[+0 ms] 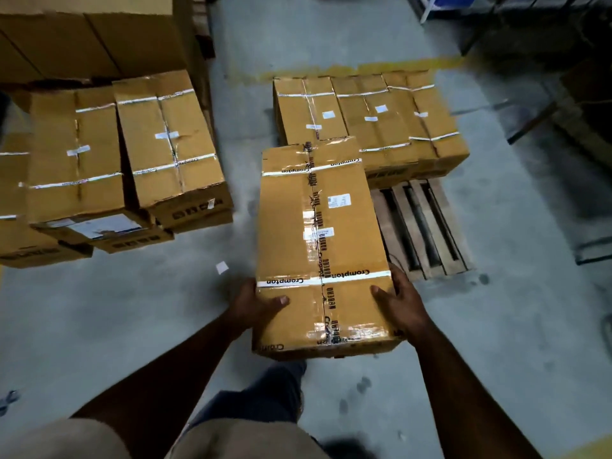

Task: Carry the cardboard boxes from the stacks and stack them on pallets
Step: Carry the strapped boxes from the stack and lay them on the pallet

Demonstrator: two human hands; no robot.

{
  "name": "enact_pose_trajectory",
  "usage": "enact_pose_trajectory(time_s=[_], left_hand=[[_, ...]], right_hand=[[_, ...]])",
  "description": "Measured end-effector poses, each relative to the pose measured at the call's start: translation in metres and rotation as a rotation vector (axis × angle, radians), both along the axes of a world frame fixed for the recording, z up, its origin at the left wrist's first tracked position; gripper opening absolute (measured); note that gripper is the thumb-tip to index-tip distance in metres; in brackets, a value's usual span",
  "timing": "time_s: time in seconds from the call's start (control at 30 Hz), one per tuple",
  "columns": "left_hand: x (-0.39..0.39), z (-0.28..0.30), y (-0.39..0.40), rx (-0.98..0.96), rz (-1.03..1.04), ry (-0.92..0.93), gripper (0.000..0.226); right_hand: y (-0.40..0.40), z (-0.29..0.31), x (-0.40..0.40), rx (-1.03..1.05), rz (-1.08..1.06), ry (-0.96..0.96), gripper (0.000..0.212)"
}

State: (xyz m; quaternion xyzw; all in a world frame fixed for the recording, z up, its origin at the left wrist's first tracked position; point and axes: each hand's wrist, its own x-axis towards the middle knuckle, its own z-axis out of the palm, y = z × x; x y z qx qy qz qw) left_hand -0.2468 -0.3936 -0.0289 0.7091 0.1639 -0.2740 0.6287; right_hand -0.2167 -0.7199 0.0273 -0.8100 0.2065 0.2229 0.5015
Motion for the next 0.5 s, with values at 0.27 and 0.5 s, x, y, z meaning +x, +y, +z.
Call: enact_pose_trajectory(time_s=[0.27,0.5], left_hand=[[0.087,-0.17,-0.09,0.075,-0.139,0.218,0.097],[0.061,-0.307,-0.155,0.253,-0.145,0.186,0.104]], right_hand=[[-0.086,-0.137,0.101,-0.099,-0.009,0.139,0.055],[-0.148,-0.257,0.114,-0.065,0.067,0.211,0.082]])
